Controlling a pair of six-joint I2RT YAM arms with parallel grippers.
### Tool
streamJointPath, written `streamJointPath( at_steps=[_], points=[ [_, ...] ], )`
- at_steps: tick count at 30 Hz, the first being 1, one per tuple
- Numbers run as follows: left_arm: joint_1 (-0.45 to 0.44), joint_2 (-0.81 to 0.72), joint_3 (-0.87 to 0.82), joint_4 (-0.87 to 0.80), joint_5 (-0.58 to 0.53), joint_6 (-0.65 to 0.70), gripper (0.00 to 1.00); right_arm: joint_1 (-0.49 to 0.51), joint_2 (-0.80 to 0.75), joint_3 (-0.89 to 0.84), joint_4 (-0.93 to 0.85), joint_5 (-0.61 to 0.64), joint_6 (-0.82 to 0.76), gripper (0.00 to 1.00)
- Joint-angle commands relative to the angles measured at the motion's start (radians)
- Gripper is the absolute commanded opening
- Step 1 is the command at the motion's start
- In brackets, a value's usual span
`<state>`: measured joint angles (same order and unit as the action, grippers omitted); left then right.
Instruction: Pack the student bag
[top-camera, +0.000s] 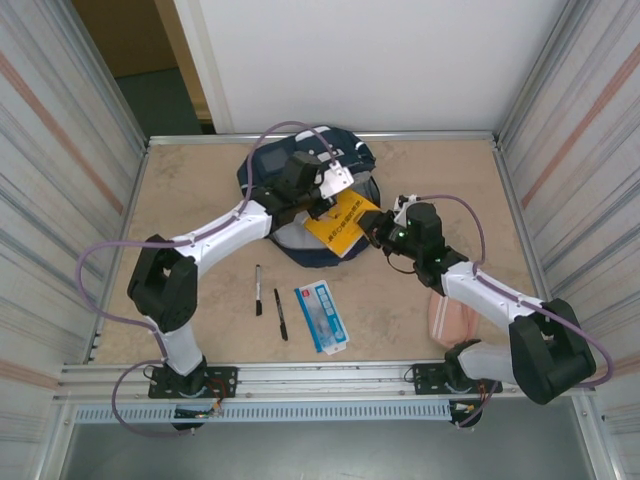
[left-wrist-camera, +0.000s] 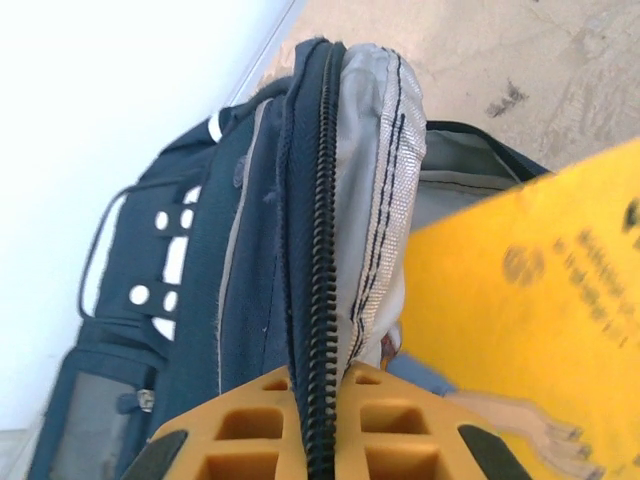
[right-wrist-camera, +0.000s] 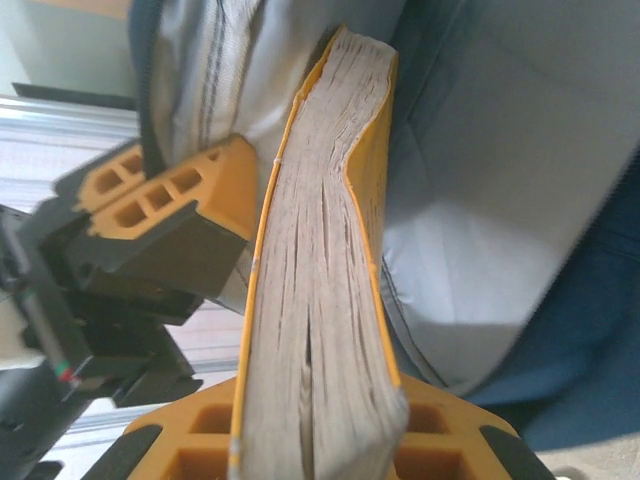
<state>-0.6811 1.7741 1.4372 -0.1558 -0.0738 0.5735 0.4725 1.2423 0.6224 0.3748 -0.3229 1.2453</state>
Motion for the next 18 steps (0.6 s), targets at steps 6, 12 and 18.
streamJointPath(
  at_steps=[6, 12, 18],
  points=[
    [0.001, -0.065, 0.215, 0.034, -0.03, 0.027, 0.0, 0.083, 0.047, 0.085, 0.023, 0.236, -0.056, 0.0],
    [0.0, -0.053, 0.304, -0.015, -0.01, -0.013, 0.0, 0.094, 0.218, 0.146, 0.108, 0.311, 0.043, 0.0],
    [-0.003, -0.048, 0.331, -0.049, -0.02, -0.043, 0.0, 0.094, 0.355, 0.216, 0.167, 0.376, 0.073, 0.0]
  ],
)
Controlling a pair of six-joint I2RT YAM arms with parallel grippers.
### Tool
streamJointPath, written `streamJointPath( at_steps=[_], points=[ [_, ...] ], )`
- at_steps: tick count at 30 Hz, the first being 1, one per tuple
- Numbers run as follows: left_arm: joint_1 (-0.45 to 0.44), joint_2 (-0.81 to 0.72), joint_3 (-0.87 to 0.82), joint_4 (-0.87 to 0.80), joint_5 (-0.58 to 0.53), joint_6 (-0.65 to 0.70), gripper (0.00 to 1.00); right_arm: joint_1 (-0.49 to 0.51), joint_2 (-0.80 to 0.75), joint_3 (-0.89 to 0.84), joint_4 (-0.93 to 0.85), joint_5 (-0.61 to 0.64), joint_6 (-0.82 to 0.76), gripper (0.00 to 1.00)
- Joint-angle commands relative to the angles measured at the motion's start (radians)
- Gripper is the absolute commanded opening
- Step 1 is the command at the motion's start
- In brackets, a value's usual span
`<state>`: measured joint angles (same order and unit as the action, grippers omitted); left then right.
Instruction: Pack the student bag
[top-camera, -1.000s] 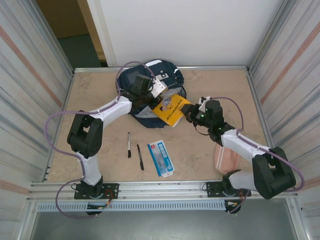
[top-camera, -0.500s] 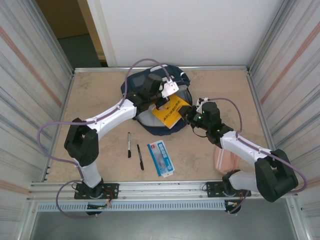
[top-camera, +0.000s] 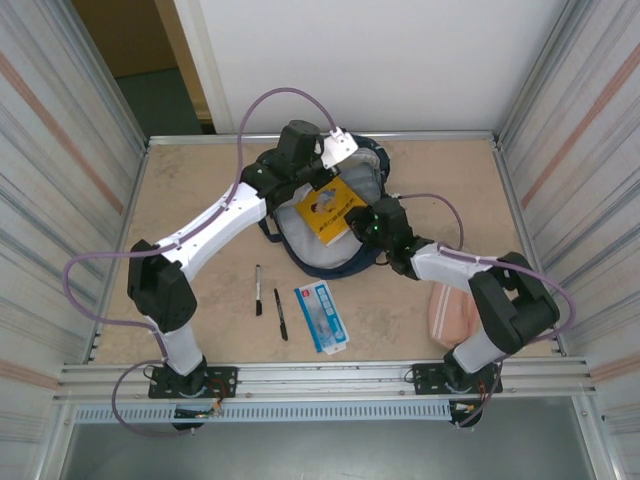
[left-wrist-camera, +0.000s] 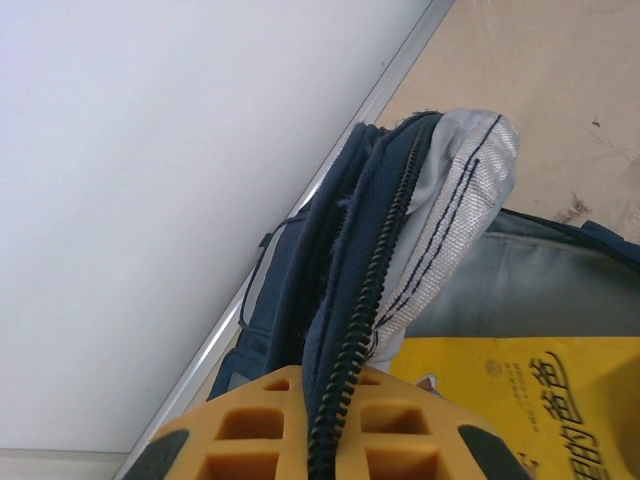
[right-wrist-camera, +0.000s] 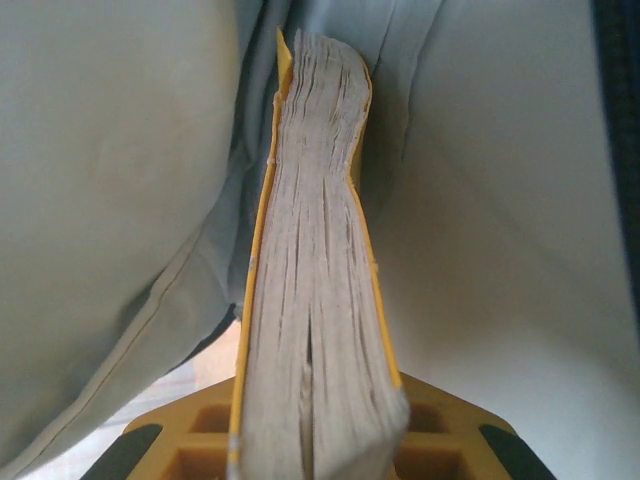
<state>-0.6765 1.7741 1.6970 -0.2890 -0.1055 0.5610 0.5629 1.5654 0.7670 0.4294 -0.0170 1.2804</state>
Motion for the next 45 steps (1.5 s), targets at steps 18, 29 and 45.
streamJointPath(
  at_steps=[18, 29, 45],
  points=[
    [0.007, -0.073, 0.038, 0.046, 0.038, -0.056, 0.0, -0.029, 0.264, 0.145, 0.296, -0.044, 0.329, 0.0],
    [0.054, -0.067, 0.018, 0.038, 0.06, -0.085, 0.0, -0.028, 0.099, 0.093, 0.156, -0.044, 0.241, 0.0],
    [-0.001, -0.106, 0.0, 0.008, 0.13, -0.305, 0.0, 0.02, 0.423, 0.332, 0.234, 0.277, 0.243, 0.0]
  ],
)
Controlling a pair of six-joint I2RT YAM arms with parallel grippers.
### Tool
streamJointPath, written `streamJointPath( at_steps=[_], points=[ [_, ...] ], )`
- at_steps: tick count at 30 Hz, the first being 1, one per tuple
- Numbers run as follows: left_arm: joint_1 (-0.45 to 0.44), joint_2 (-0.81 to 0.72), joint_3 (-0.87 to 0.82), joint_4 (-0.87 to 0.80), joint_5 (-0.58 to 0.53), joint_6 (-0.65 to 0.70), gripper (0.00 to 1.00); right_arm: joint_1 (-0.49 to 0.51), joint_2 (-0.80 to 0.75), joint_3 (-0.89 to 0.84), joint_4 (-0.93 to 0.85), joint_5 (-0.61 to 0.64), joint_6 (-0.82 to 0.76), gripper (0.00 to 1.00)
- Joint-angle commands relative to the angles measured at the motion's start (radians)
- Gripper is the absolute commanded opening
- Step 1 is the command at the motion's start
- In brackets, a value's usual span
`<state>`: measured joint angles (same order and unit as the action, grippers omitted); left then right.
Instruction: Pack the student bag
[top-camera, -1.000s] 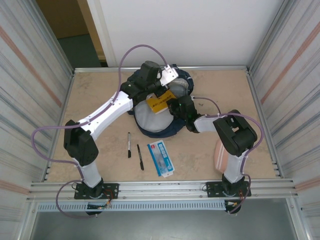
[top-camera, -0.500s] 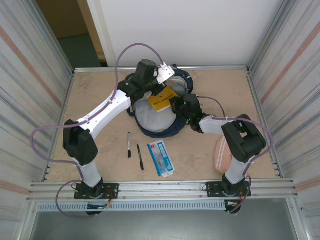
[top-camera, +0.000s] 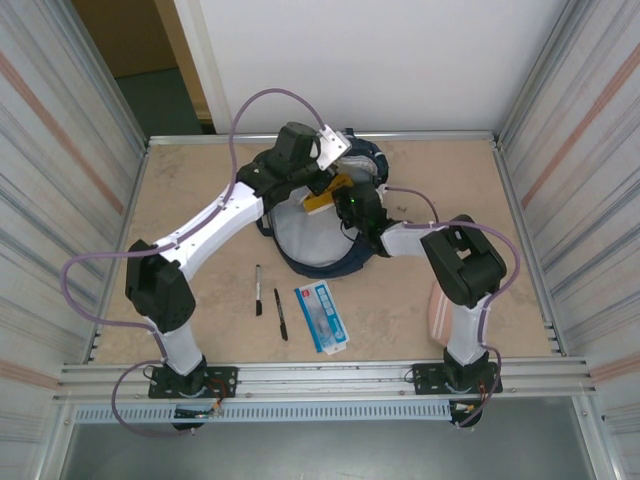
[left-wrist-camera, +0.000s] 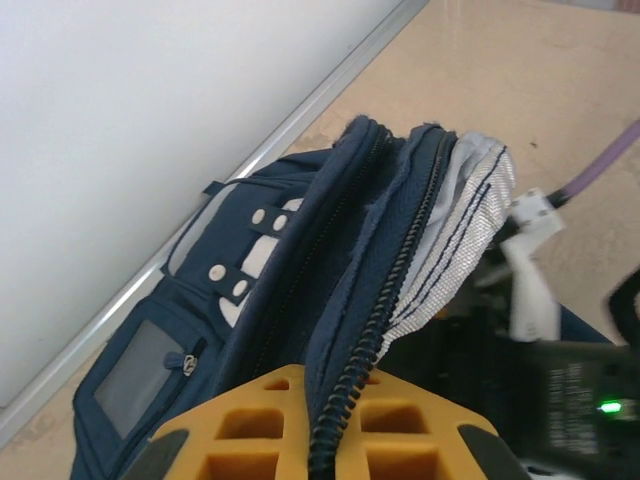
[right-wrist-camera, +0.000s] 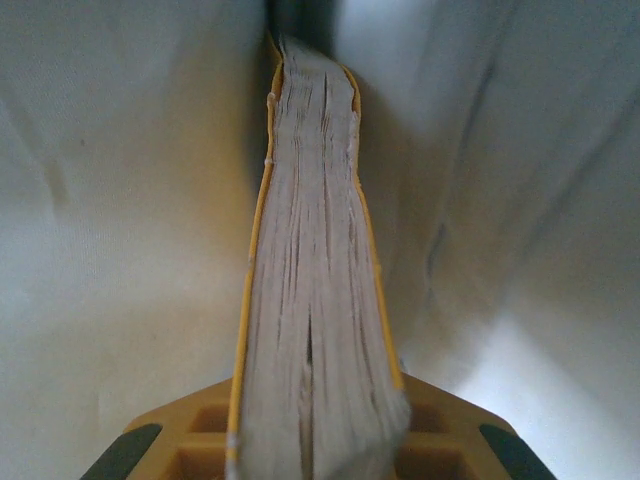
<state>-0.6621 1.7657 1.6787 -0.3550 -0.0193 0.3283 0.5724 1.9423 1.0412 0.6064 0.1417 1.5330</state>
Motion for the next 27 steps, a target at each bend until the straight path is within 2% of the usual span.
streamJointPath(
  at_steps=[1, 7, 10, 17, 20, 22, 27],
  points=[
    [-0.016, -0.103, 0.016, 0.075, 0.042, -0.081, 0.0, 0.017, 0.072, 0.074, 0.061, 0.139, 0.009, 0.0],
    [-0.017, -0.094, 0.02, 0.08, 0.036, -0.087, 0.0, 0.04, 0.196, 0.152, 0.069, 0.178, 0.1, 0.02],
    [-0.016, -0.094, 0.004, 0.102, 0.035, -0.093, 0.0, 0.037, 0.228, 0.163, 0.058, 0.143, 0.144, 0.17],
    [0.003, -0.081, -0.05, 0.137, 0.026, -0.1, 0.0, 0.005, 0.174, 0.122, -0.011, 0.066, 0.151, 0.42],
    [0.016, -0.061, -0.045, 0.134, 0.023, -0.099, 0.0, -0.003, 0.115, 0.09, -0.059, 0.032, 0.155, 0.48],
    [0.015, -0.056, -0.045, 0.134, -0.018, -0.086, 0.0, -0.007, 0.07, 0.088, -0.14, 0.008, 0.147, 0.54],
    [0.015, -0.063, -0.086, 0.174, -0.041, -0.069, 0.0, -0.006, -0.026, 0.036, -0.203, -0.043, 0.141, 0.59]
  ],
)
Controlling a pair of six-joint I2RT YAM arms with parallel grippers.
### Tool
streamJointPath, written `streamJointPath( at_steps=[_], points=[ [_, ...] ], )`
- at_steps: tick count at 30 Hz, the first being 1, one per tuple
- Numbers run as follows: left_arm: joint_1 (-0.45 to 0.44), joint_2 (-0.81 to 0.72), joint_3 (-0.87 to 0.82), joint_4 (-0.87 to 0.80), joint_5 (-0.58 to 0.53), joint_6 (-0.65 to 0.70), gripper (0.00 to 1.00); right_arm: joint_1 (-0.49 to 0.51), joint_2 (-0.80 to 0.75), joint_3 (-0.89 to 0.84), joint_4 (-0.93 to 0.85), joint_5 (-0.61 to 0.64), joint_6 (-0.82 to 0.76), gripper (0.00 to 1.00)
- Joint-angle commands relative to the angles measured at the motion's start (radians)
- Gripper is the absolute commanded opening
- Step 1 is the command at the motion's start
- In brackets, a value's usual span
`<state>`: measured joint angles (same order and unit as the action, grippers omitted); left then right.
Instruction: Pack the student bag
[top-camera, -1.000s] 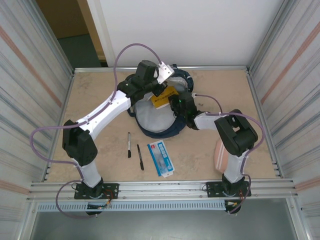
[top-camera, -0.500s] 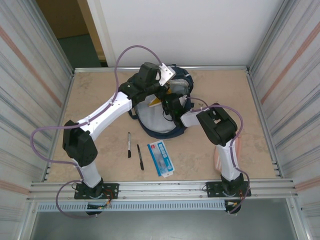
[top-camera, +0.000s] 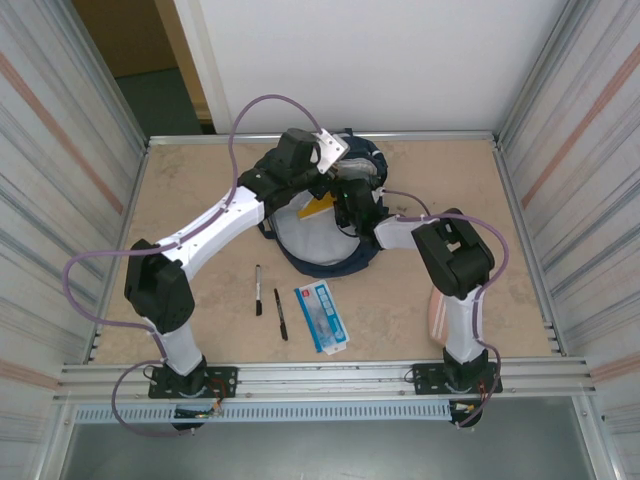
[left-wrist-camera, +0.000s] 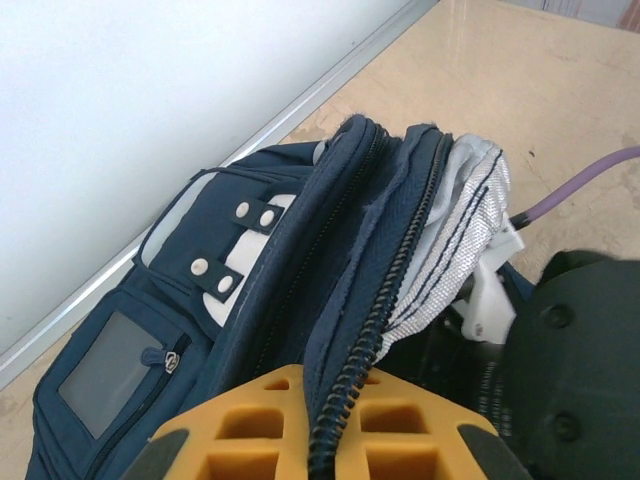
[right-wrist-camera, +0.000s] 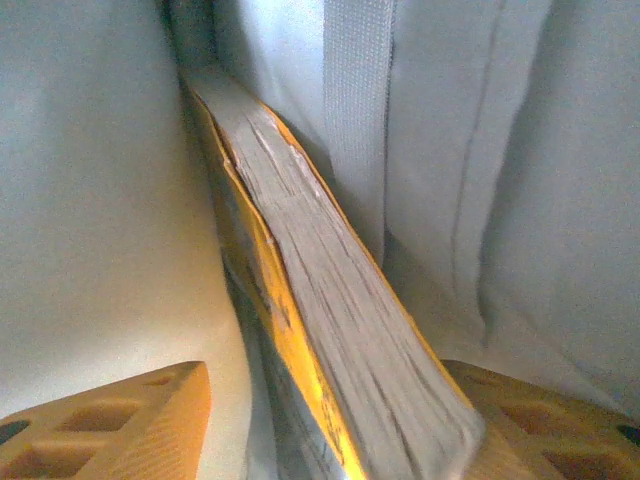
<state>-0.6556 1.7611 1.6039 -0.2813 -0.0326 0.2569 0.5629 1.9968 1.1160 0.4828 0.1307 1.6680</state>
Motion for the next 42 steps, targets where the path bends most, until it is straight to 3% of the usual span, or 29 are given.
streamJointPath(
  at_steps=[1, 8, 10, 12, 15, 21, 25, 29, 34, 37, 40, 42],
  points=[
    [0.007, -0.06, -0.015, 0.1, -0.032, 0.005, 0.0, 0.004, -0.102, -0.06, -0.085, -0.029, 0.001, 0.6],
    [-0.004, -0.063, -0.083, 0.104, -0.012, -0.024, 0.0, 0.006, -0.299, -0.222, -0.125, -0.067, -0.034, 0.59],
    [-0.01, -0.057, -0.093, 0.112, -0.018, -0.033, 0.0, 0.016, -0.372, -0.203, -0.23, -0.102, -0.105, 0.59],
    [-0.018, -0.051, -0.102, 0.114, -0.018, -0.035, 0.0, 0.023, -0.447, -0.139, -0.45, -0.118, -0.184, 0.61],
    [-0.024, -0.028, -0.132, 0.143, -0.039, -0.017, 0.0, 0.024, -0.563, -0.113, -0.695, -0.068, -0.276, 0.66],
    [-0.056, -0.01, -0.185, 0.143, -0.138, -0.006, 0.04, -0.06, -0.781, -0.217, -0.867, -0.033, -0.349, 0.7],
    [-0.123, -0.003, -0.252, 0.209, -0.125, 0.061, 0.08, -0.055, -0.88, -0.193, -0.971, 0.047, -0.461, 0.71],
    [-0.148, -0.001, -0.271, 0.194, 0.009, 0.0, 0.2, -0.086, -0.921, -0.166, -1.08, 0.079, -0.533, 0.74],
    [-0.147, -0.035, -0.271, 0.137, 0.082, -0.123, 0.36, -0.142, -0.908, -0.189, -1.076, -0.028, -0.612, 0.73],
    [-0.143, -0.11, -0.307, 0.094, -0.055, -0.169, 0.38, -0.103, -0.89, -0.154, -1.112, -0.016, -0.65, 0.72],
    [-0.105, -0.196, -0.377, 0.091, -0.19, -0.216, 0.61, -0.013, -0.885, -0.156, -1.057, 0.043, -0.731, 0.72],
    [-0.032, -0.236, -0.406, 0.049, -0.217, -0.354, 0.74, 0.004, -0.857, -0.147, -1.039, 0.011, -0.747, 0.72]
  ],
)
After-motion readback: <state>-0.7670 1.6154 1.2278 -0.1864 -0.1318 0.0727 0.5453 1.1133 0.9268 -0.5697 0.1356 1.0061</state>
